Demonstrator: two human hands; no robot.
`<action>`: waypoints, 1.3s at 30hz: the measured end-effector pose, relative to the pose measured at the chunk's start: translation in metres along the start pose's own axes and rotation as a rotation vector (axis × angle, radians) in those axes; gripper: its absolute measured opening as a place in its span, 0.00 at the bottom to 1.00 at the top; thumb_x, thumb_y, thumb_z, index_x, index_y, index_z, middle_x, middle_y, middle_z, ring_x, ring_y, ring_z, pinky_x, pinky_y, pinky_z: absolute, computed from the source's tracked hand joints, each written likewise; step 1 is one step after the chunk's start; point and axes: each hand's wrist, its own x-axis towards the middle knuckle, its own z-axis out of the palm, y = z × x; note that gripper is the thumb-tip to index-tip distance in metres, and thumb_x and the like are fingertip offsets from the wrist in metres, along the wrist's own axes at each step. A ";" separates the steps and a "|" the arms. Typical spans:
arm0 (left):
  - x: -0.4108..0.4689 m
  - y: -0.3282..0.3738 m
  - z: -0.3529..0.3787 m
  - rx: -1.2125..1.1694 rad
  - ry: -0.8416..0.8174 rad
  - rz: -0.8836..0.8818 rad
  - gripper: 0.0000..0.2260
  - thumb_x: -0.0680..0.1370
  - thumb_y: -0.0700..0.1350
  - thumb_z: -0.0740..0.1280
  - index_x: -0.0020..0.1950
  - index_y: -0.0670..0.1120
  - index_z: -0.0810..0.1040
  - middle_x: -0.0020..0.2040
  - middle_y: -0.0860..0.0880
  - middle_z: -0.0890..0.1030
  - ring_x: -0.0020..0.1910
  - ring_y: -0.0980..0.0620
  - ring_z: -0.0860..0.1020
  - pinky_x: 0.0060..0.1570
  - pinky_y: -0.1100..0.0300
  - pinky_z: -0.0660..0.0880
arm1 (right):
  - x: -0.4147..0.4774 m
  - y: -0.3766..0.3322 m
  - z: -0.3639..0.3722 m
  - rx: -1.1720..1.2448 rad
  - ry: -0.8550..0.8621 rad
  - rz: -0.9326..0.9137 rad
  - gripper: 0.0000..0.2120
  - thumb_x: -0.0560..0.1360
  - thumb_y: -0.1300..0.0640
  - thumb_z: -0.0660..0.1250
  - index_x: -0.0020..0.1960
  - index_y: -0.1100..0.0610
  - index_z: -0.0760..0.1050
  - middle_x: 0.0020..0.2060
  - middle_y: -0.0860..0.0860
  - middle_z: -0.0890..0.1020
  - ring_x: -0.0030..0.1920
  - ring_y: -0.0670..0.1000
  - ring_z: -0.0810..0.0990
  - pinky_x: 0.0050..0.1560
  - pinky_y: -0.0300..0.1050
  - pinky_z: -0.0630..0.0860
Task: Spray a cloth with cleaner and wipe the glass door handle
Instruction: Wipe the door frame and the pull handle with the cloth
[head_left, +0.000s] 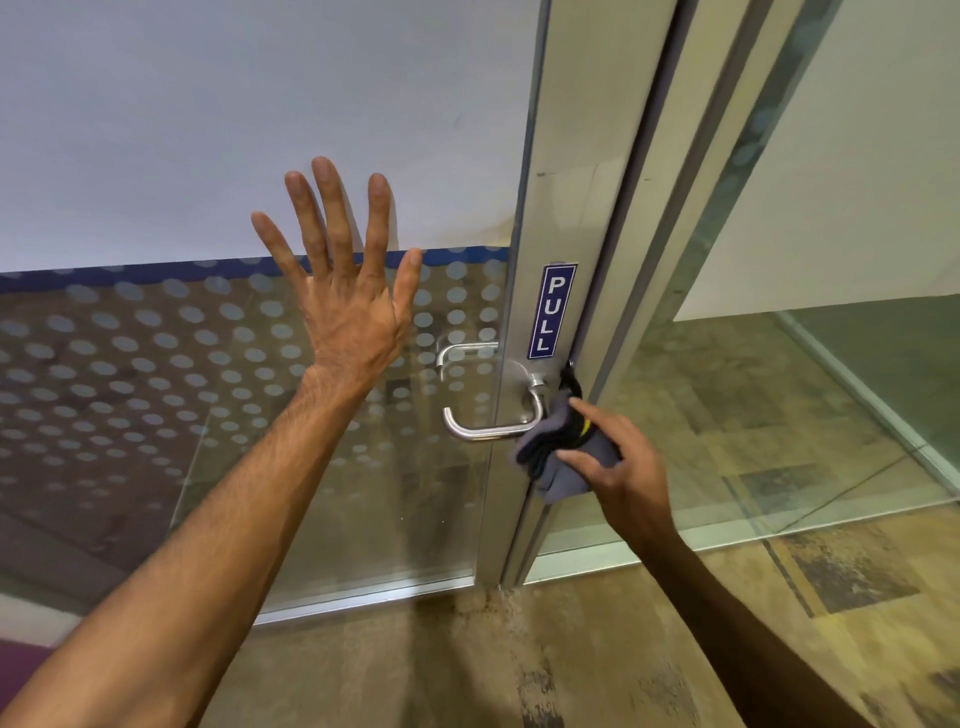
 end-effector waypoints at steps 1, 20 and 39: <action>0.000 0.000 0.000 0.002 0.001 0.001 0.36 0.85 0.62 0.58 0.85 0.53 0.42 0.80 0.36 0.54 0.80 0.32 0.54 0.78 0.39 0.28 | -0.004 -0.001 -0.002 0.252 0.086 0.118 0.25 0.74 0.67 0.75 0.69 0.55 0.77 0.62 0.55 0.83 0.63 0.53 0.82 0.64 0.53 0.78; 0.001 0.001 -0.005 0.029 -0.017 -0.011 0.31 0.86 0.61 0.60 0.84 0.50 0.56 0.80 0.34 0.59 0.79 0.31 0.56 0.78 0.39 0.29 | 0.045 0.005 0.049 1.091 -0.066 0.926 0.25 0.81 0.40 0.63 0.69 0.57 0.74 0.59 0.60 0.86 0.54 0.62 0.87 0.49 0.65 0.84; 0.000 0.000 -0.001 0.034 -0.025 -0.005 0.31 0.85 0.63 0.58 0.84 0.52 0.53 0.80 0.37 0.54 0.80 0.32 0.55 0.78 0.38 0.30 | 0.026 -0.012 0.108 1.099 0.308 0.887 0.22 0.80 0.56 0.70 0.72 0.60 0.73 0.65 0.64 0.81 0.66 0.66 0.80 0.67 0.72 0.73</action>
